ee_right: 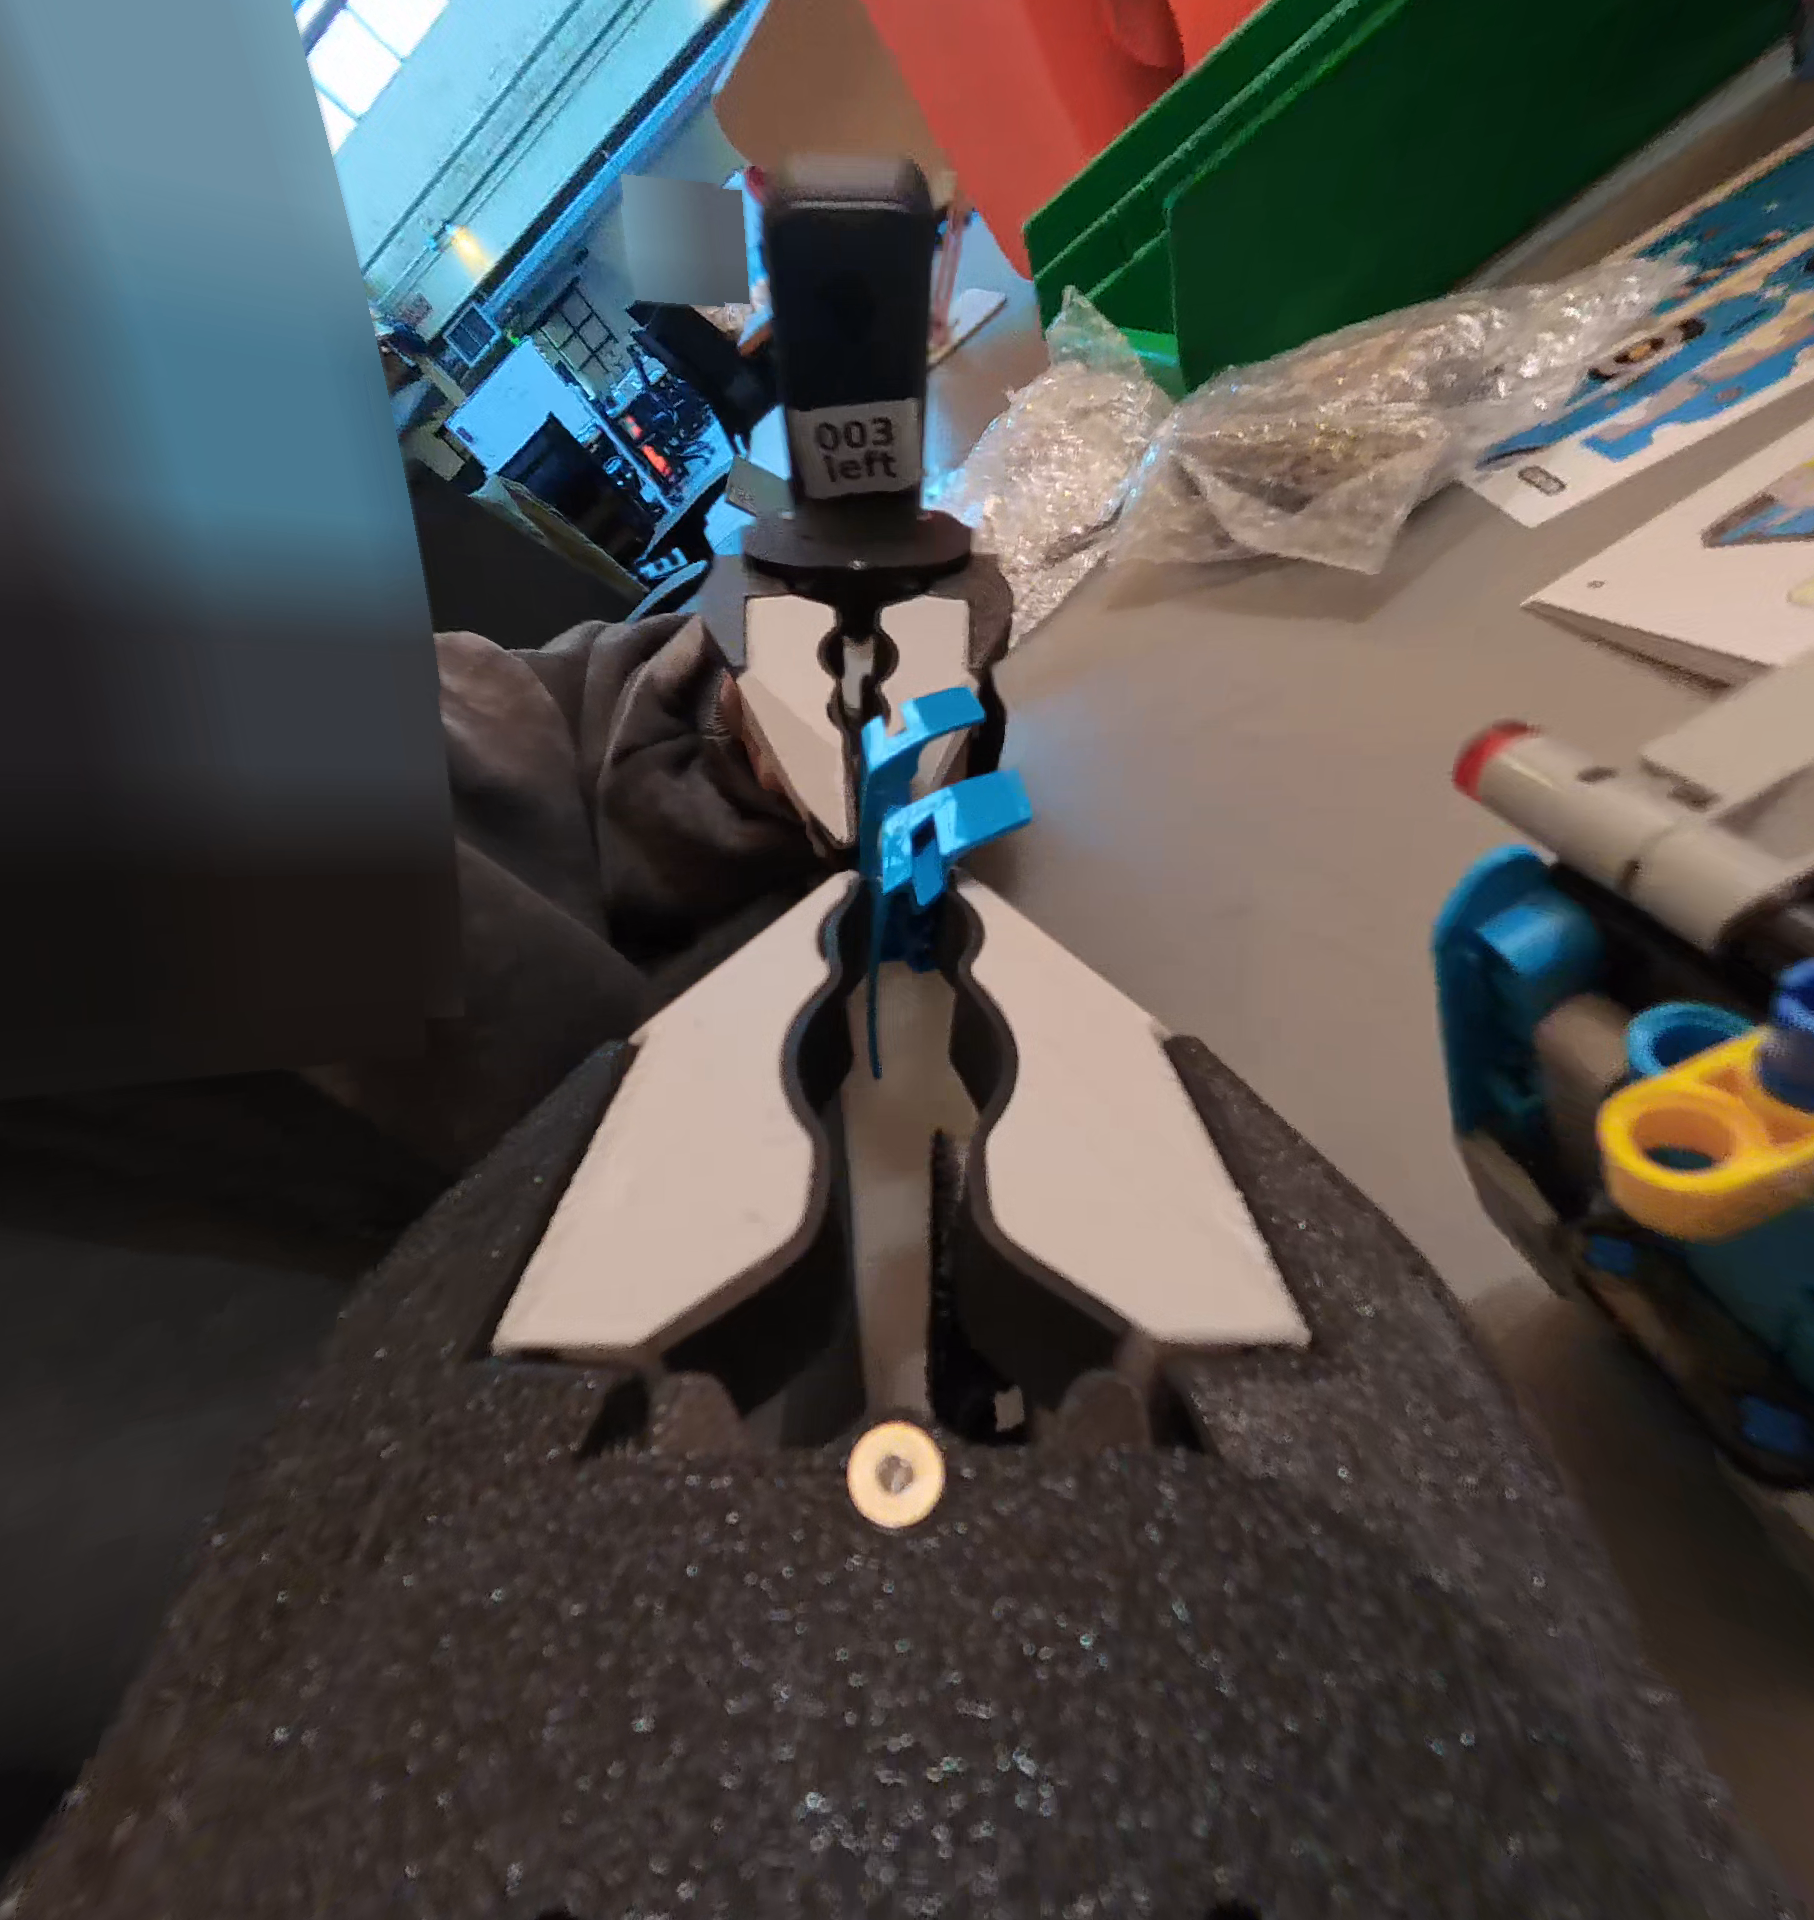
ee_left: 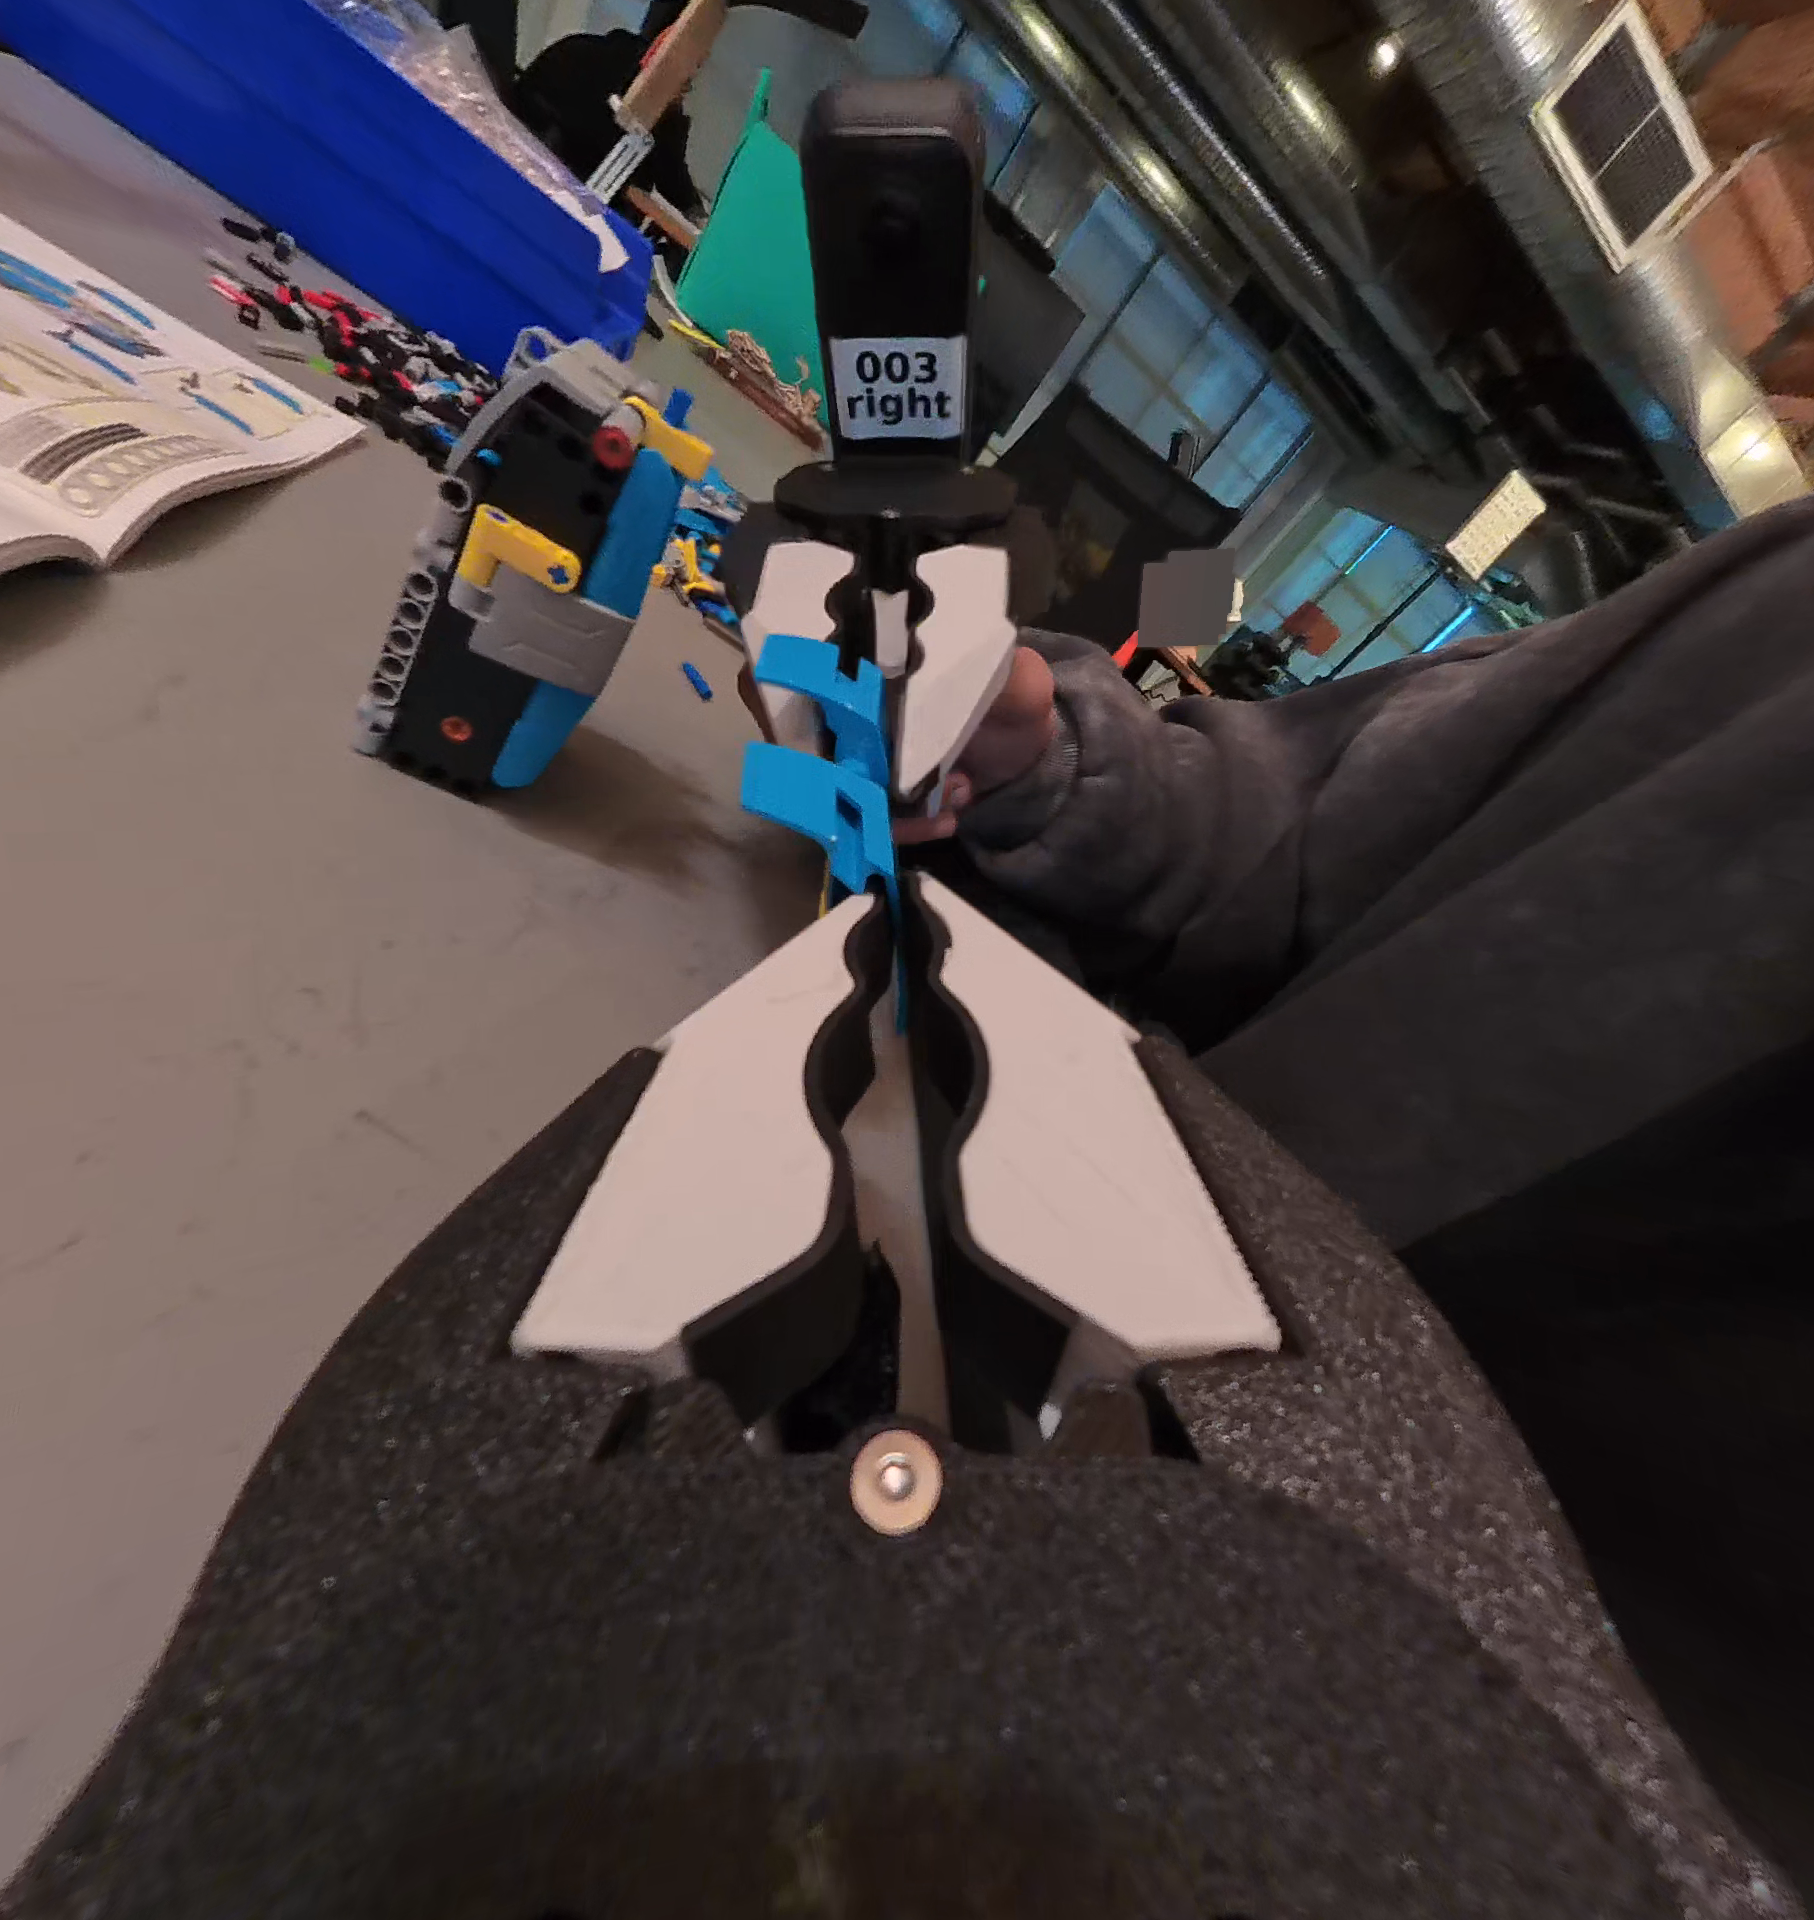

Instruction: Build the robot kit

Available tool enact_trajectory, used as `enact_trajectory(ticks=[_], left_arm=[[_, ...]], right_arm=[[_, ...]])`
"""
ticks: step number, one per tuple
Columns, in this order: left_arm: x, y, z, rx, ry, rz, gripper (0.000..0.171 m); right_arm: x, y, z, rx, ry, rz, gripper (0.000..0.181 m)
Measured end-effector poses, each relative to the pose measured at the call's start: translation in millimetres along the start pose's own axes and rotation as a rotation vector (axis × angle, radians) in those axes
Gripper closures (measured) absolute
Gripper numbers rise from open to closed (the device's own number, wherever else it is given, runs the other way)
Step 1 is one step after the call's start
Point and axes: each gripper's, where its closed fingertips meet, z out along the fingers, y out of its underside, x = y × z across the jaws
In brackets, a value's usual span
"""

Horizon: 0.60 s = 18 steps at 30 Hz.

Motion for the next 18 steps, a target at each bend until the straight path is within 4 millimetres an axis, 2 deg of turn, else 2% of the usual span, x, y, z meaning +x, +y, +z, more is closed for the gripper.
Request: enact_trajectory(ticks=[5, 7, 9, 10, 13, 15, 18], left_arm=[[5.7, 4.9, 1.1, -0.032, 0.045, -0.026, 0.171], [-2.1, 6.0, 1.1, -0.038, 0.0, -0.038, 0.171], [-0.9, 5.0, 0.2, -0.035, 0.024, -0.075, 0.171], [-5.1, 7.0, 0.6, -0.045, -0.005, -0.073, 0.171], [-1.2, 5.9, 0.2, -0.042, 0.029, -0.088, 0.171], [3.4, 7.6, -0.2, -0.058, 0.071, -0.123, 0.171], [-0.9, 12.9, -3.5, -0.112, 0.056, -0.138, 0.171]], right_arm=[[-7.8, 5.9, -0.2, -0.033, -0.067, 0.02, 0.17], [3.1, 7.7, 1.7, -0.04, 0.027, -0.031, 0.17], [-1.1, 5.8, 1.7, -0.043, 0.031, -0.093, 0.17], [5.2, 7.3, 2.5, -0.055, 0.079, -0.12, 0.17], [1.7, 6.1, 2.5, -0.038, 0.02, -0.054, 0.17], [-5.1, 6.8, 1.7, -0.035, -0.089, 0.066, 0.17], [-0.9, 14.0, 6.0, -0.087, -0.037, 0.013, 0.17]])
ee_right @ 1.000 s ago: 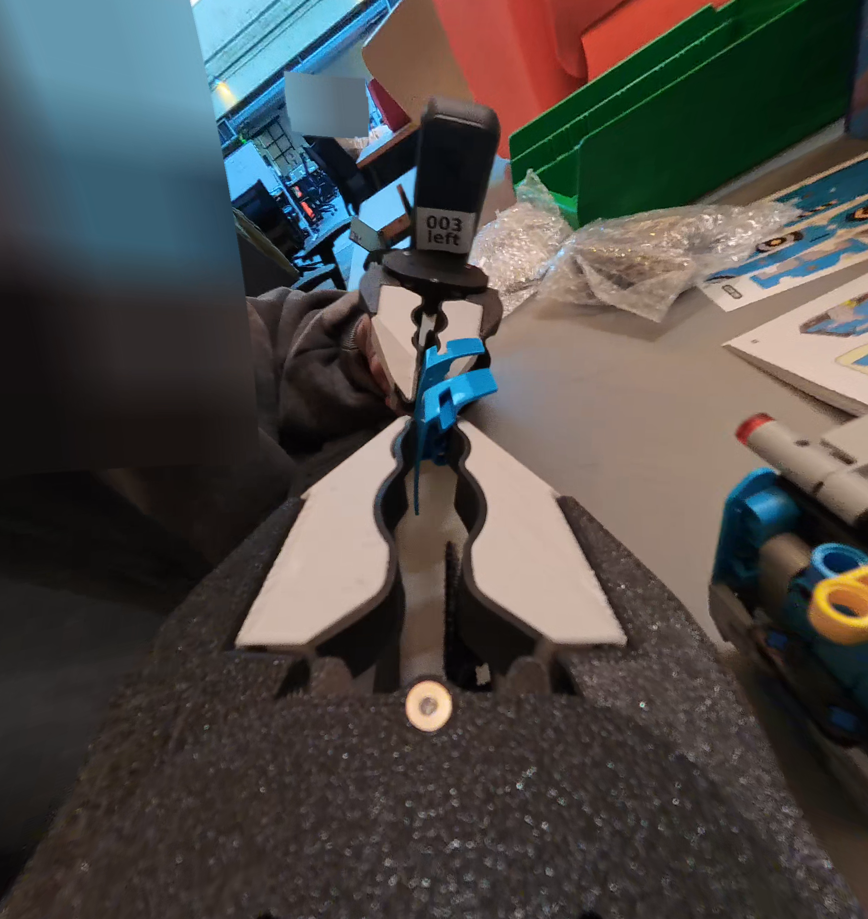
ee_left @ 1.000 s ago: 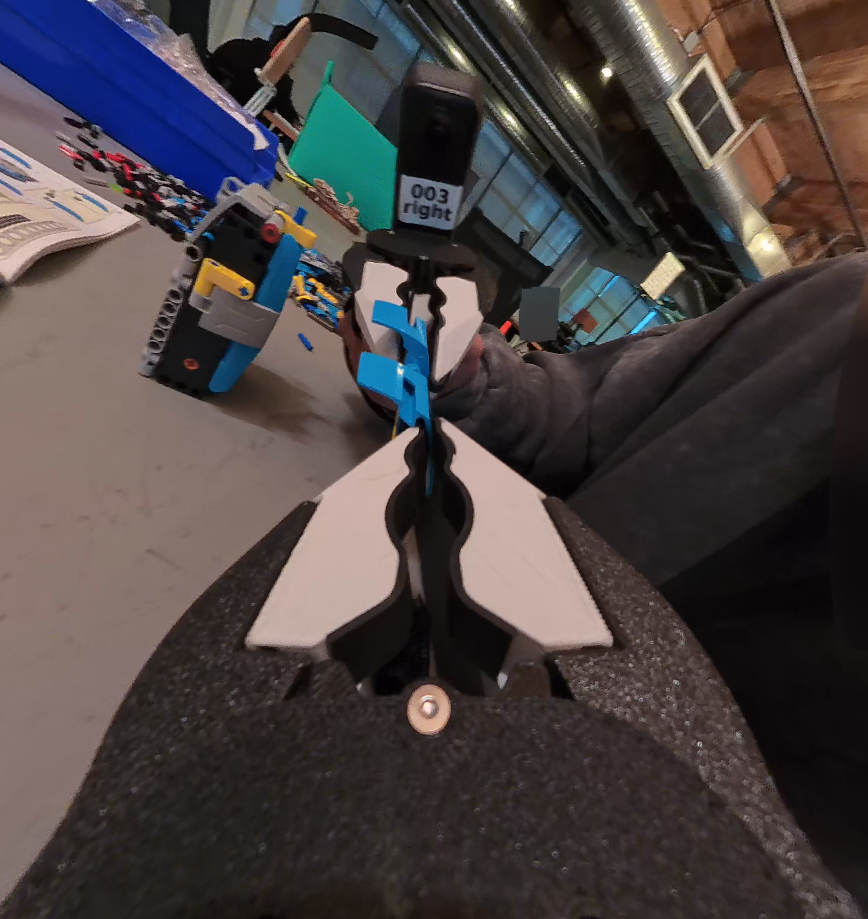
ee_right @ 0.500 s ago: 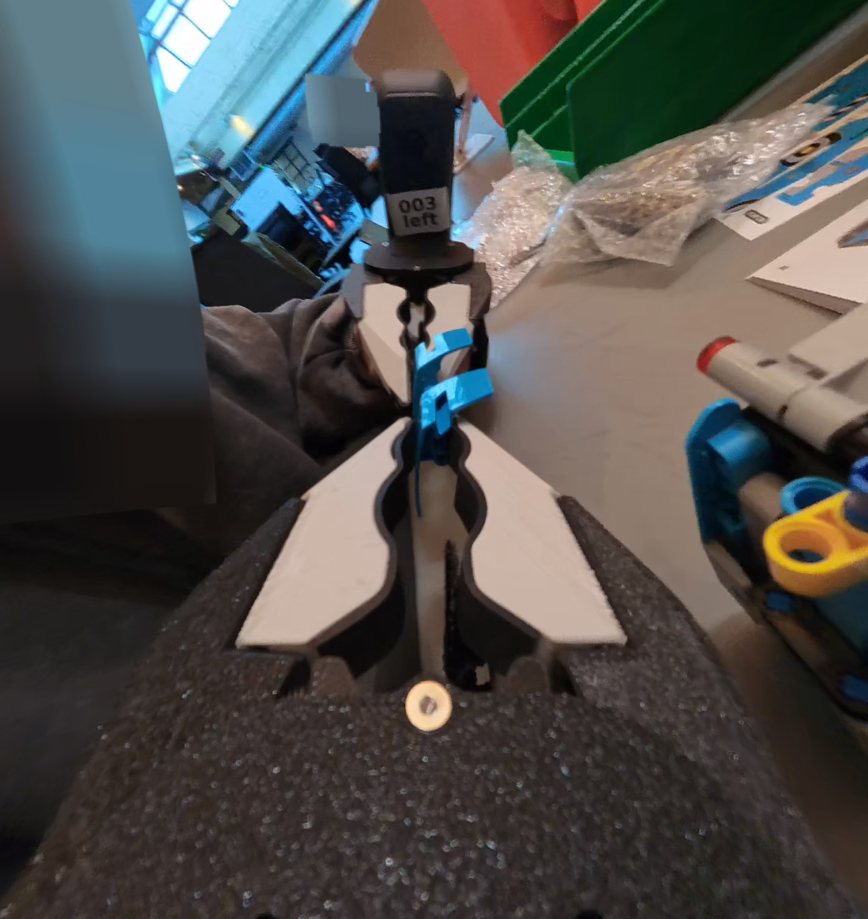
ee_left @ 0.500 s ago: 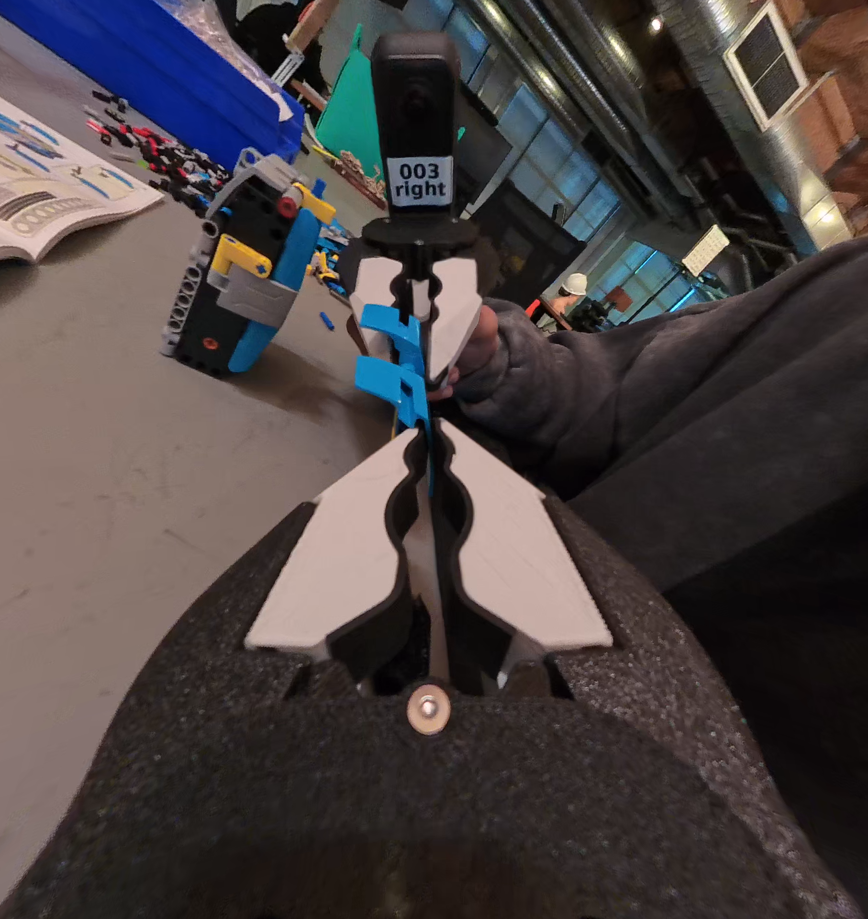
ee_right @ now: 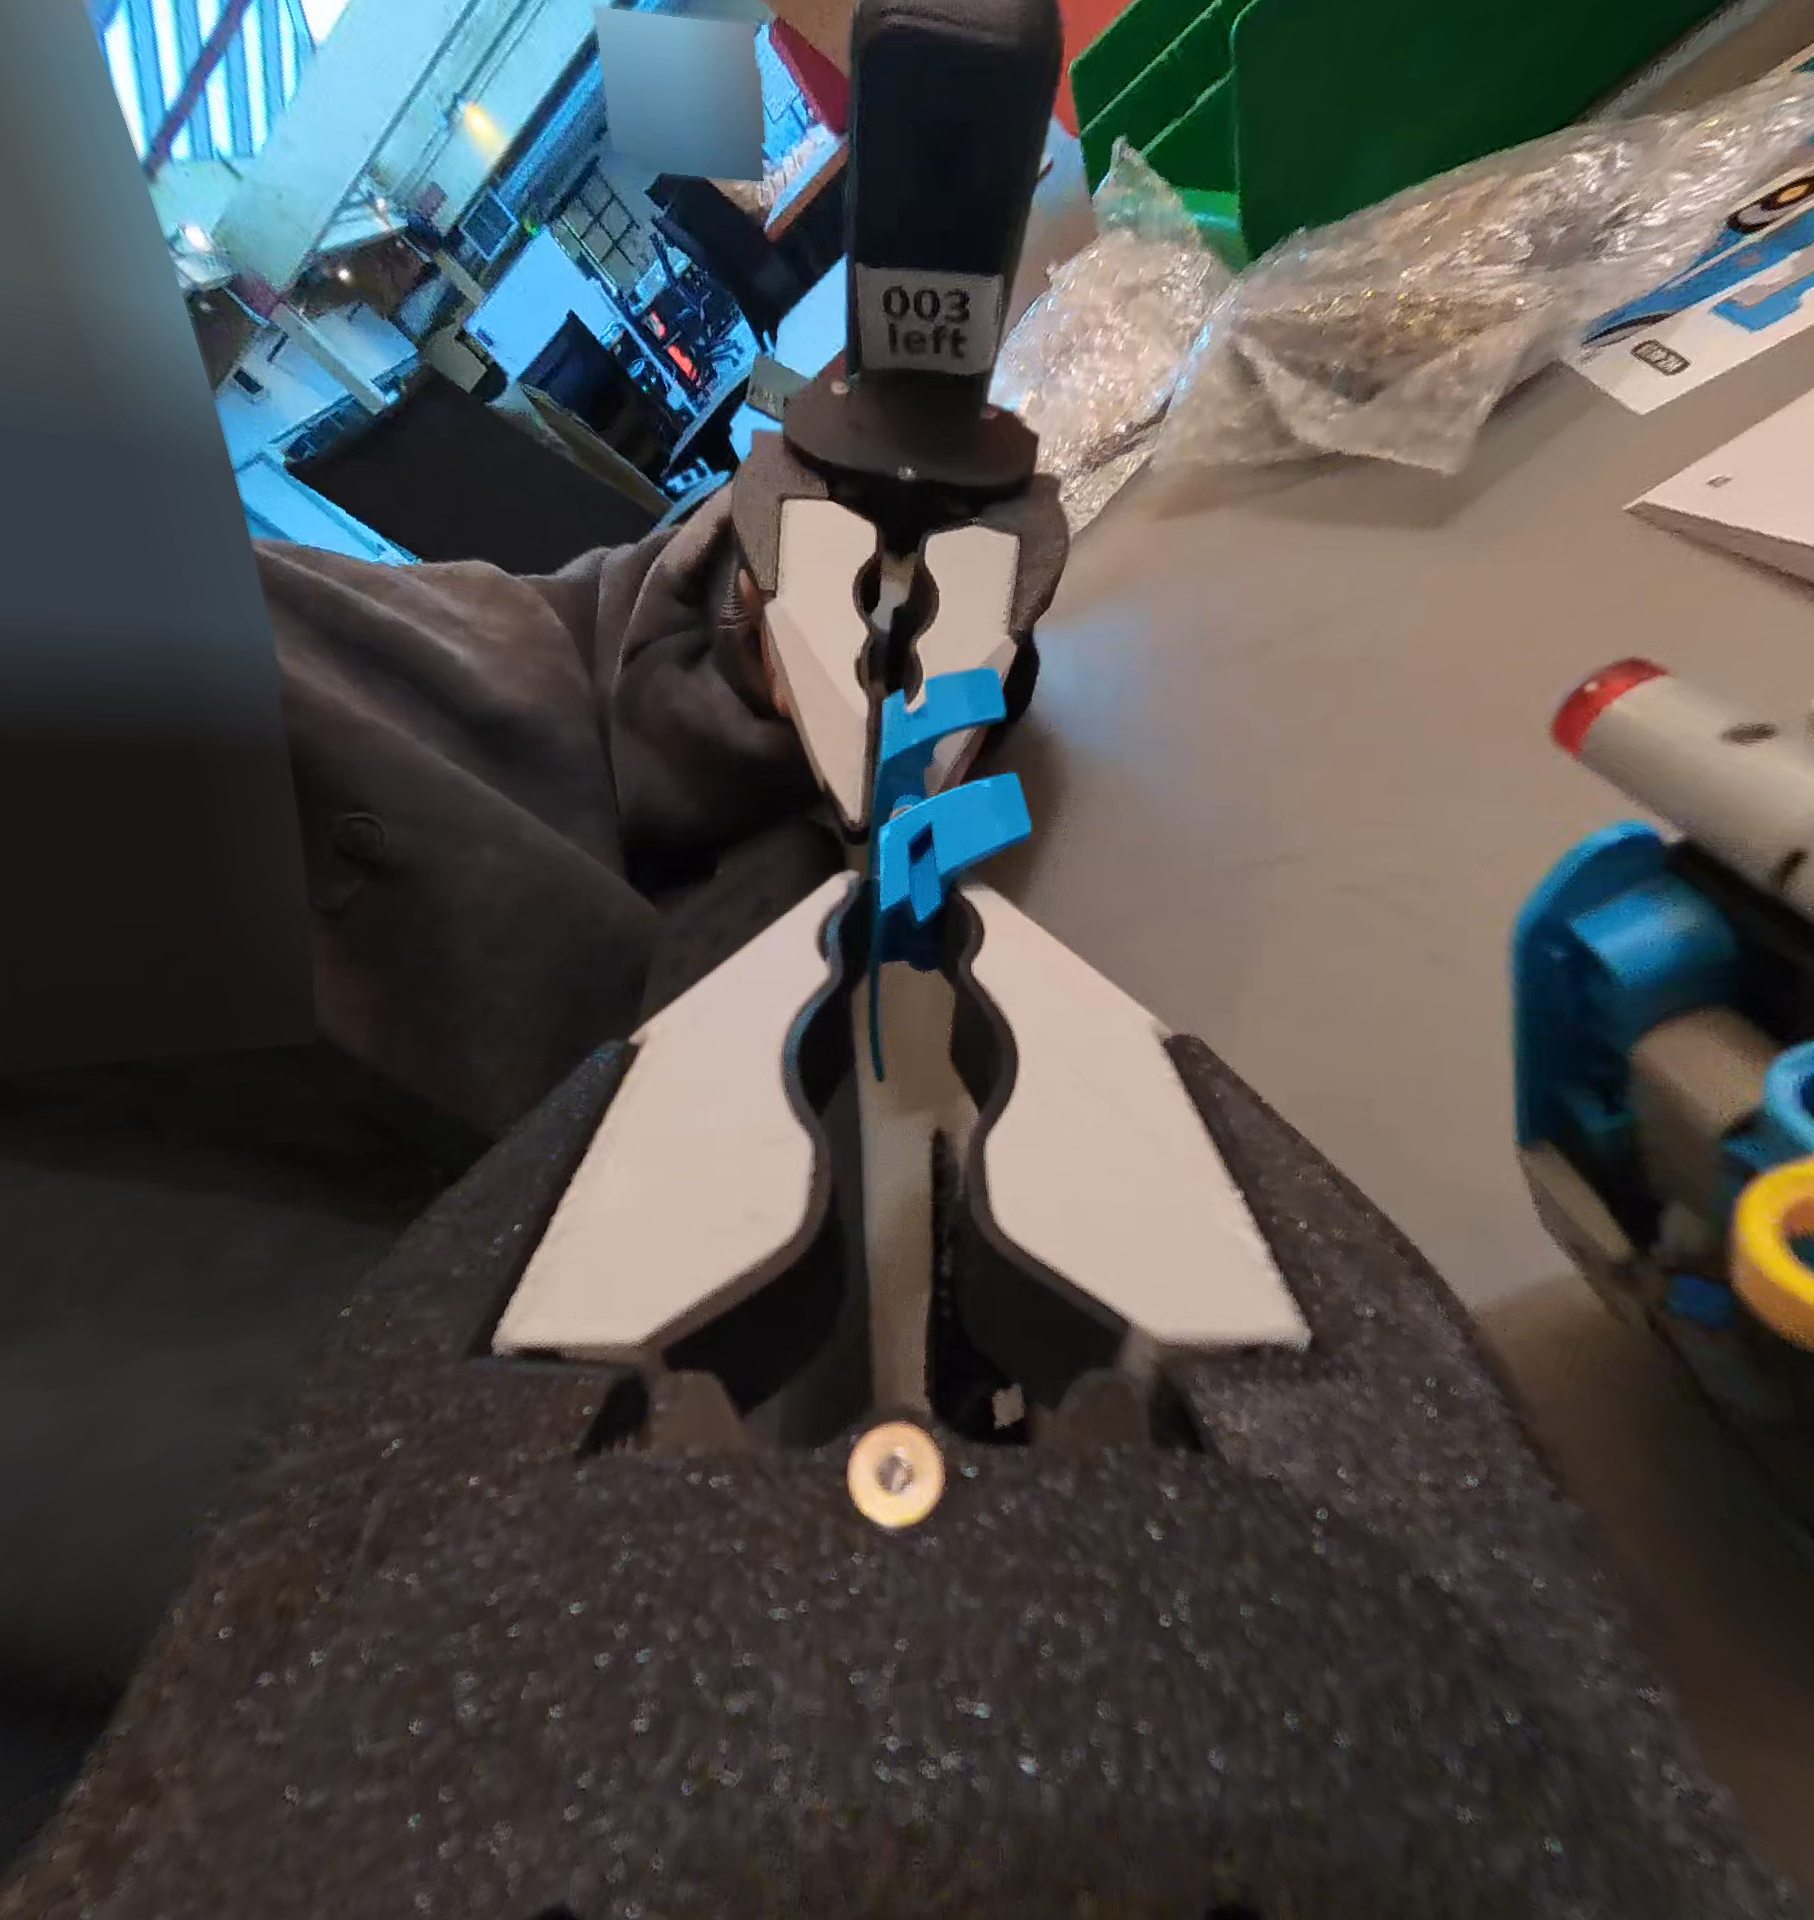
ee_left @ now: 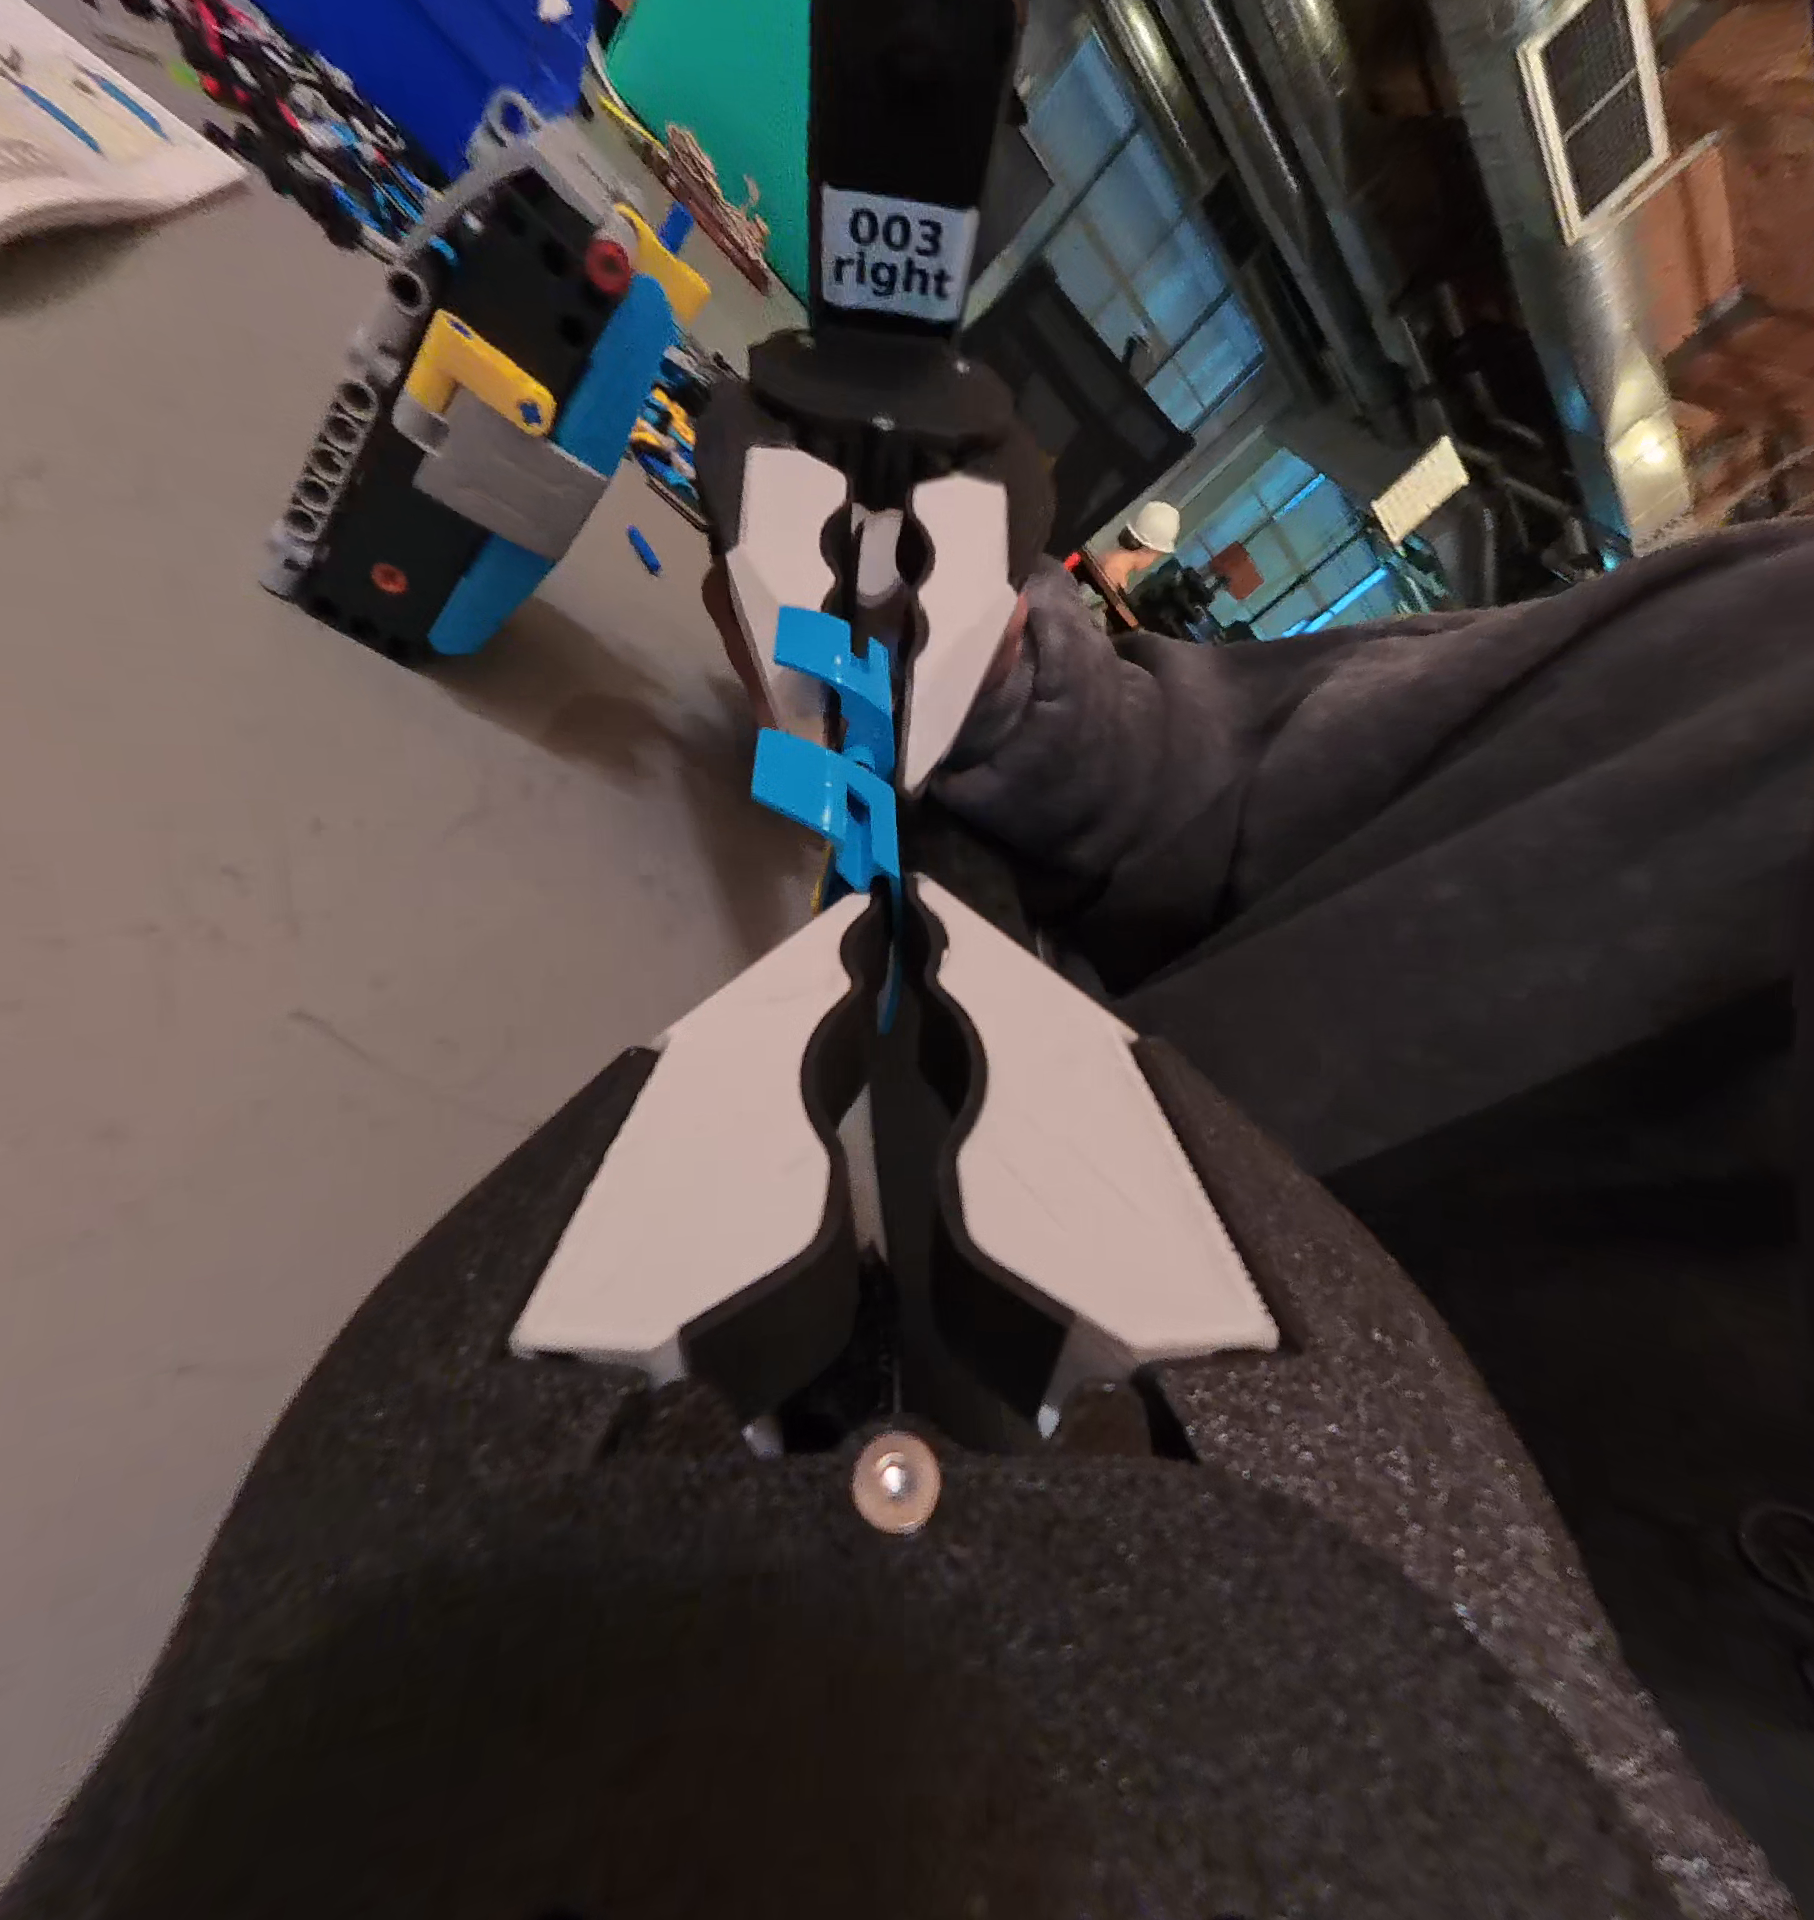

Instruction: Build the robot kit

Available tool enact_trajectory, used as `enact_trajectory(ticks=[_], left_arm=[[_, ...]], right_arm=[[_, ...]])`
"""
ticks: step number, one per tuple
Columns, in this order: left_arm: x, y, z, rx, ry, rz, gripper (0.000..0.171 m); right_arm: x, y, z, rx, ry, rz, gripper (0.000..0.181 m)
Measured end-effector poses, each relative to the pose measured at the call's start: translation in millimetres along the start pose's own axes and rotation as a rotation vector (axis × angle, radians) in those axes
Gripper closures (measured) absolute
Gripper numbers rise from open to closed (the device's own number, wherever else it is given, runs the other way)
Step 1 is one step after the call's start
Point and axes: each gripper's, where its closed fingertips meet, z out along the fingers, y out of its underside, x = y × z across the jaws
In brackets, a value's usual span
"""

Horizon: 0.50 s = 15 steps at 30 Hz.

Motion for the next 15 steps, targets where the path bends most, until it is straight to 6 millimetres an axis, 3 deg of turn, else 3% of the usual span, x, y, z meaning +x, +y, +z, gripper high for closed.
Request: enact_trajectory(ticks=[7, 12, 15], left_arm=[[-4.3, -2.1, 1.1, 0.017, -0.034, 0.019, 0.171], [-8.2, 12.6, 3.9, -0.079, -0.054, 0.02, 0.171], [-4.2, 9.0, 4.0, -0.053, -0.035, 0.029, 0.171]], right_arm=[[5.0, -1.5, -1.9, 0.012, 0.032, 0.002, 0.17], [9.7, 17.9, 2.9, -0.117, 0.134, -0.137, 0.17], [5.0, 13.9, 1.2, -0.088, 0.099, -0.121, 0.17]])
